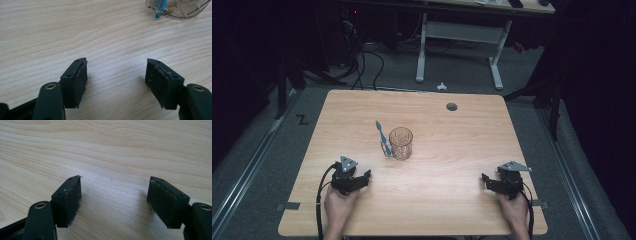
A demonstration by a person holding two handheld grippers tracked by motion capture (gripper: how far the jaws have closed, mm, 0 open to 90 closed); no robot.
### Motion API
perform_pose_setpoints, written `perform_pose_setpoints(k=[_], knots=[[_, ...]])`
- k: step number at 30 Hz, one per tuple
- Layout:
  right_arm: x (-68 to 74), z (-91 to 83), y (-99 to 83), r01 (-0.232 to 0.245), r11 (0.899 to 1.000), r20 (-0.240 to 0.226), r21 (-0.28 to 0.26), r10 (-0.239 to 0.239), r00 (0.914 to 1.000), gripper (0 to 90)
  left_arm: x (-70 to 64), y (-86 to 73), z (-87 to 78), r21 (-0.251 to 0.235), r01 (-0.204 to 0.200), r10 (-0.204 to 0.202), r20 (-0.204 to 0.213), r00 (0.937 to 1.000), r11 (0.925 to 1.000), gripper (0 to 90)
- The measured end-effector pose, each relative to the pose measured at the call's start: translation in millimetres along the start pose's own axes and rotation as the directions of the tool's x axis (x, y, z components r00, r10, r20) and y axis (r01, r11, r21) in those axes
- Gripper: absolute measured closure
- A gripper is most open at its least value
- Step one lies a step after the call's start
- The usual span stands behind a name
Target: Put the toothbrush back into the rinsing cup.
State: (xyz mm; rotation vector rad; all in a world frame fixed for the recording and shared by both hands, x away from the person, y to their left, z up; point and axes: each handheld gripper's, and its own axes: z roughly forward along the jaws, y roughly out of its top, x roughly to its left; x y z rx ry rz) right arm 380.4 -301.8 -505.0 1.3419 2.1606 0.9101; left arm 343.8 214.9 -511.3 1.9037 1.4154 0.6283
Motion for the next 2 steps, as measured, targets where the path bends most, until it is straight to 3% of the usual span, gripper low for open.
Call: perform_pose_setpoints(k=[2], knots=[[0.0, 0.0, 0.0, 0.0, 1.0, 0.0, 0.0, 0.0, 1.0, 27.8, 0.1, 0.0, 0.0, 0.001, -0.001, 0.001, 0.003, 1.0, 1.0, 33.9]])
